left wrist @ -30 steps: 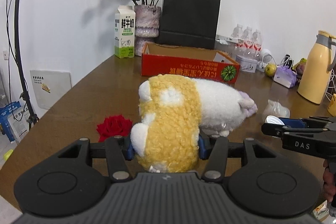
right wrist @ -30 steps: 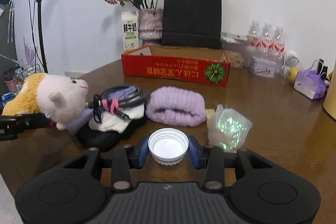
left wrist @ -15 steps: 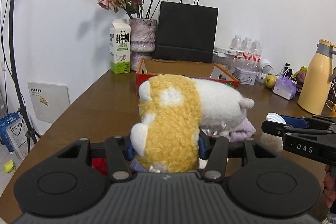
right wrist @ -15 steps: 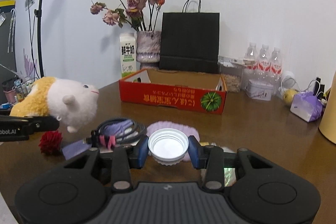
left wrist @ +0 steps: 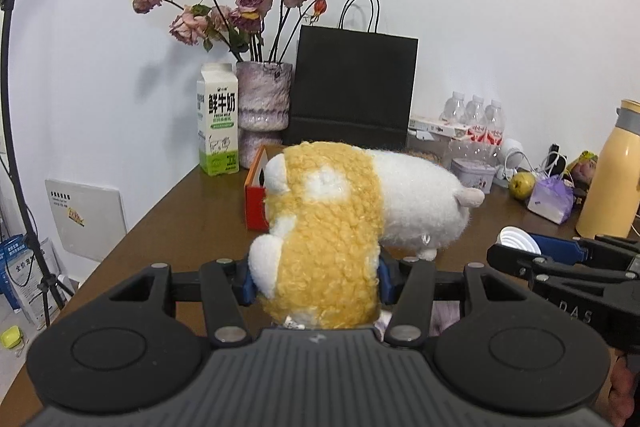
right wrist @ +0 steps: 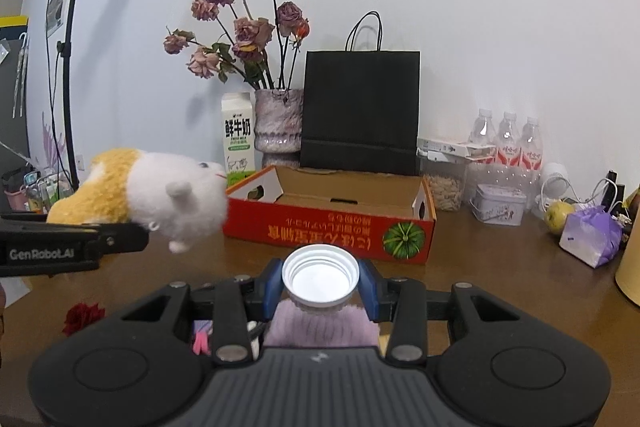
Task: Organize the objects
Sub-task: 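Carry the plush sheep and white cap toward the red box with both grippers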
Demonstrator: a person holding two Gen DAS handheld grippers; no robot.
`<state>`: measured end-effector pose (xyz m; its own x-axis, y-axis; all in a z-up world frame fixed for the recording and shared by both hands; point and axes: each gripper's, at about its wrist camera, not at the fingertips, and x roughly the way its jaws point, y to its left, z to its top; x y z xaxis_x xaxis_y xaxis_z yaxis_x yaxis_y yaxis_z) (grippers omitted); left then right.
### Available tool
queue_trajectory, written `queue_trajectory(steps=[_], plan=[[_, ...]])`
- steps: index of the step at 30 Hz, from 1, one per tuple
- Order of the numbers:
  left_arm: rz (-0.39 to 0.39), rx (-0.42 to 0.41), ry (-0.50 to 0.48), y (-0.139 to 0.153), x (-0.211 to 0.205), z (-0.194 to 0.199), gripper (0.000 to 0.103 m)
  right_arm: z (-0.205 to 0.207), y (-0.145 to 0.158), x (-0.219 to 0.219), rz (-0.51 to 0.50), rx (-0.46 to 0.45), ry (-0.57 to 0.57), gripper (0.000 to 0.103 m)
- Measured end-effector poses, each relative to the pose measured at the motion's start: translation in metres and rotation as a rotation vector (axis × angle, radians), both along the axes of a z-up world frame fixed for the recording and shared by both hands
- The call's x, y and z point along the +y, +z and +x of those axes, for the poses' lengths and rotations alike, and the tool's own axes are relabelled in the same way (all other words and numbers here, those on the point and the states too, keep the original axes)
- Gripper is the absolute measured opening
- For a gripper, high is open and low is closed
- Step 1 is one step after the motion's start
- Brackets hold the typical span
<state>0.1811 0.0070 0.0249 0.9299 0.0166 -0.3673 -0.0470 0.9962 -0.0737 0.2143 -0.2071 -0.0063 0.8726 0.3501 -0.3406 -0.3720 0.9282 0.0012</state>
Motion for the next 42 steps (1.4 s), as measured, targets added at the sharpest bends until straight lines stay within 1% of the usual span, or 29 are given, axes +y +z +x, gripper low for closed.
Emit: queue_trajectory(steps=[10, 16, 23, 28, 37, 42], plan=[[-0.014, -0.037, 0.002, 0.015, -0.007, 0.044, 0.053, 0.044, 0.008, 0.007, 0.005, -0.009, -0.004, 0.039], [-0.023, -0.057, 0.008, 0.022, -0.009, 0.070, 0.053, 0.069, 0.018, 0.013, 0.010, -0.022, 0.003, 0.039], [-0.051, -0.056, 0.028, 0.025, -0.010, 0.101, 0.053, 0.096, 0.032, 0.022, 0.021, -0.052, 0.009, 0.039], [-0.051, -0.062, 0.049, 0.028, -0.010, 0.121, 0.053, 0.115, 0.038, 0.025, 0.023, -0.063, 0.016, 0.039], [-0.053, -0.071, 0.087, 0.030, -0.007, 0.159, 0.053, 0.155, 0.040, 0.029, 0.040, -0.063, 0.008, 0.039], [-0.052, -0.077, 0.104, 0.031, -0.005, 0.180, 0.053, 0.173, 0.041, 0.033, 0.023, -0.076, 0.014, 0.039]])
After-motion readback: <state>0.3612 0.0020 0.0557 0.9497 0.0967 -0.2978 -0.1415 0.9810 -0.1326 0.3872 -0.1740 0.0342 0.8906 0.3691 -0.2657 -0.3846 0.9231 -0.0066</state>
